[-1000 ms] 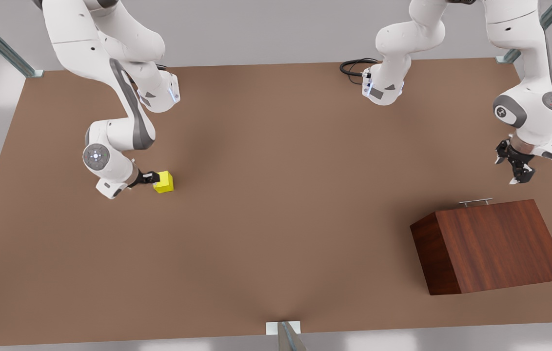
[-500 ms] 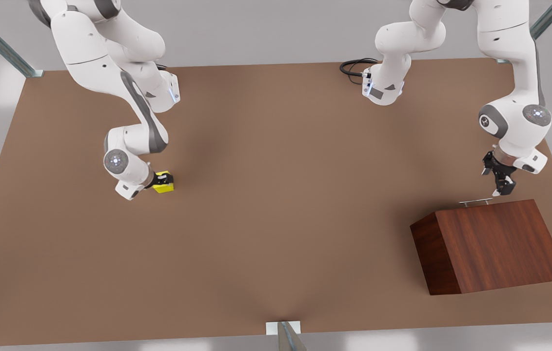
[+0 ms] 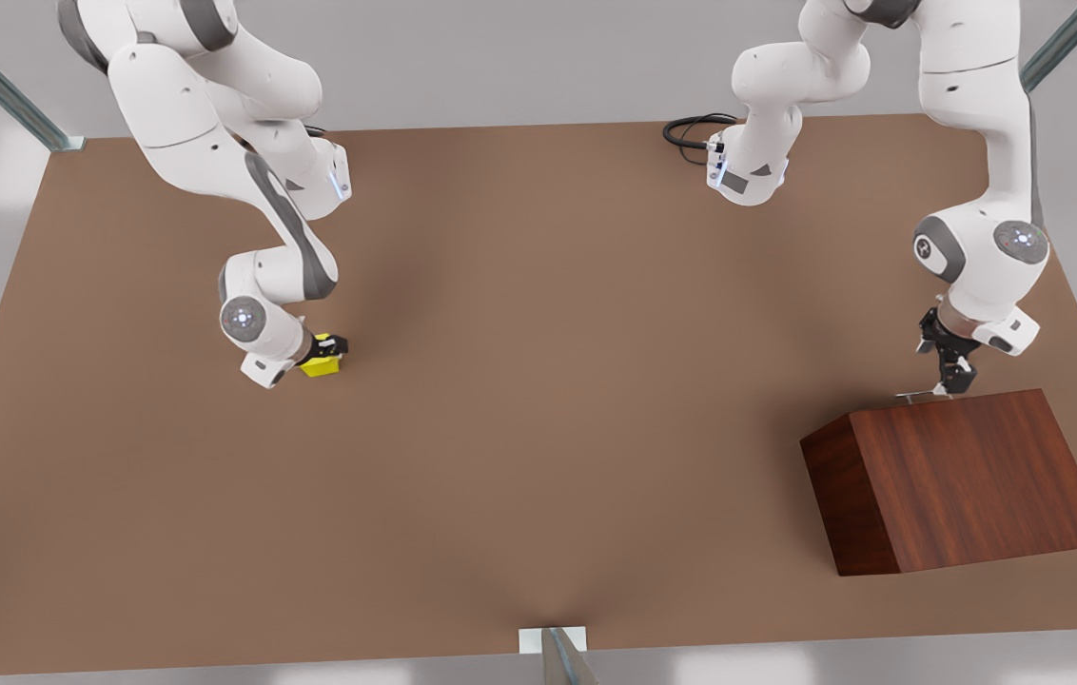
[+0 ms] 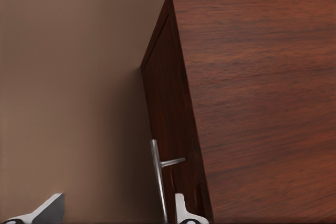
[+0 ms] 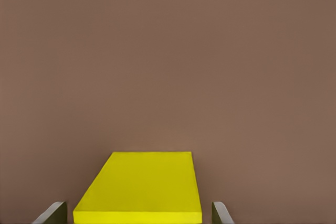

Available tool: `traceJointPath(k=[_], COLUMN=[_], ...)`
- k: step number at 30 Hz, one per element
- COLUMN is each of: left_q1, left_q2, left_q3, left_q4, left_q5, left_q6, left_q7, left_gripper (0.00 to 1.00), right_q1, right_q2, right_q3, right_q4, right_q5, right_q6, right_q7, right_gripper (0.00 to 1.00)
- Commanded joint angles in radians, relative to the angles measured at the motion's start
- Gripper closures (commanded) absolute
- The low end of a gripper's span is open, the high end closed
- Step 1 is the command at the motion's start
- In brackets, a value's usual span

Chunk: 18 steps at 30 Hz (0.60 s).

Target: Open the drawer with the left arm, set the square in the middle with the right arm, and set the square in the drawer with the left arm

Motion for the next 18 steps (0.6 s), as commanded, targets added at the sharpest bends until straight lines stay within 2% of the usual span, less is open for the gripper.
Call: traceJointPath(k=[1,5,6,8,9,18], left_q1=[0.002,0.002,0.002,0.002,0.002,0.002], left_q2=[0.000,0.014,0.014,0.014,0.015,-0.018], left_q3=[0.000,0.000,-0.001,0.000,0.000,0.000], left_q4=[0.000,-0.003,-0.003,-0.006,-0.008,-0.060], left_q5=[0.000,-0.002,-0.002,-0.002,-0.002,-0.002], left_q6=[0.000,0.000,0.000,-0.002,-0.003,-0.038], left_q7=[-0.001,-0.007,-0.007,-0.007,-0.007,-0.044], left_gripper=[0.00,0.00,0.00,0.00,0.00,0.00], right_q1=[0.000,-0.005,-0.008,-0.005,-0.005,0.001], right_q2=[0.002,0.000,0.002,-0.004,-0.004,-0.038], right_q3=[0.000,0.000,0.000,0.000,0.000,0.005], right_q4=[-0.001,-0.016,-0.018,-0.016,-0.016,0.015], right_q5=[0.000,0.000,0.000,0.000,0.000,0.000], right_q6=[-0.002,-0.008,-0.005,-0.005,-0.005,-0.018], right_q7=[0.000,-0.003,-0.005,-0.005,-0.005,0.008], right_gripper=[0.00,0.00,0.08,0.42,0.47,0.45])
